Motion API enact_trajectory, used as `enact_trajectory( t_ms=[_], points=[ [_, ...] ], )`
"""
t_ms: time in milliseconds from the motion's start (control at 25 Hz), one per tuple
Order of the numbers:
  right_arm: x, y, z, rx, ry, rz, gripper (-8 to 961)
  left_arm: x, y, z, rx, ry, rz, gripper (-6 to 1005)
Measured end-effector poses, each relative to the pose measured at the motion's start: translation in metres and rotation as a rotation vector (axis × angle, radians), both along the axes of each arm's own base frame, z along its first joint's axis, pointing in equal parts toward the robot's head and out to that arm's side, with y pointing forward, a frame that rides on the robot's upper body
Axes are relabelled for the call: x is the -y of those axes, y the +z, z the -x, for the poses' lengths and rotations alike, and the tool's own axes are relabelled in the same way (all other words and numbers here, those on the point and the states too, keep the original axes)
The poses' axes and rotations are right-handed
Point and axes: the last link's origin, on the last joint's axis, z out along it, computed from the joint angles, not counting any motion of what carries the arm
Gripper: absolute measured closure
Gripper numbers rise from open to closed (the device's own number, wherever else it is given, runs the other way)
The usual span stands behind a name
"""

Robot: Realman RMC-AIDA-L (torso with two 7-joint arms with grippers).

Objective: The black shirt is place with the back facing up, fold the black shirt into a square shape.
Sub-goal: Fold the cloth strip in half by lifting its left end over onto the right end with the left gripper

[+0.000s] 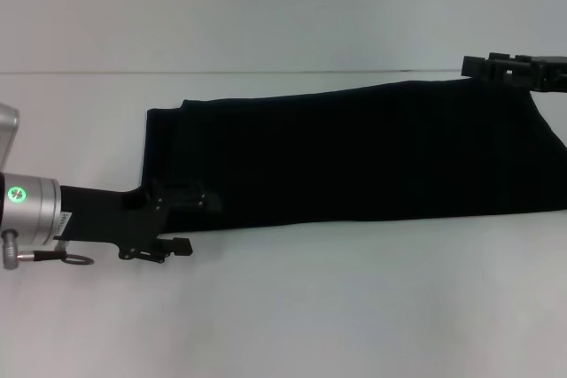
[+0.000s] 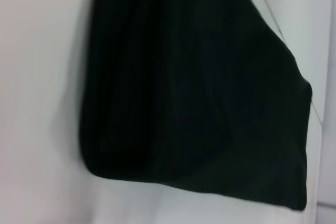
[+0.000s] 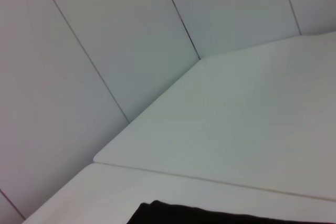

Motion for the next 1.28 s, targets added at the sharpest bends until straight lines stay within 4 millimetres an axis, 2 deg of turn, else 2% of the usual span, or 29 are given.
enact_trajectory(
  t_ms=[600, 1280],
  points=[
    [-0.005, 0.007, 0.004, -0.037, -0.003, -0.040, 149, -0.007, -0.004, 0.011, 0.057, 0.241, -0.056, 108],
    [-0.006, 0.005, 0.003, -0.039, -0.011, -0.045, 151, -0.009, -0.008, 0.021, 0.016, 0.270, -0.087, 109]
  ],
)
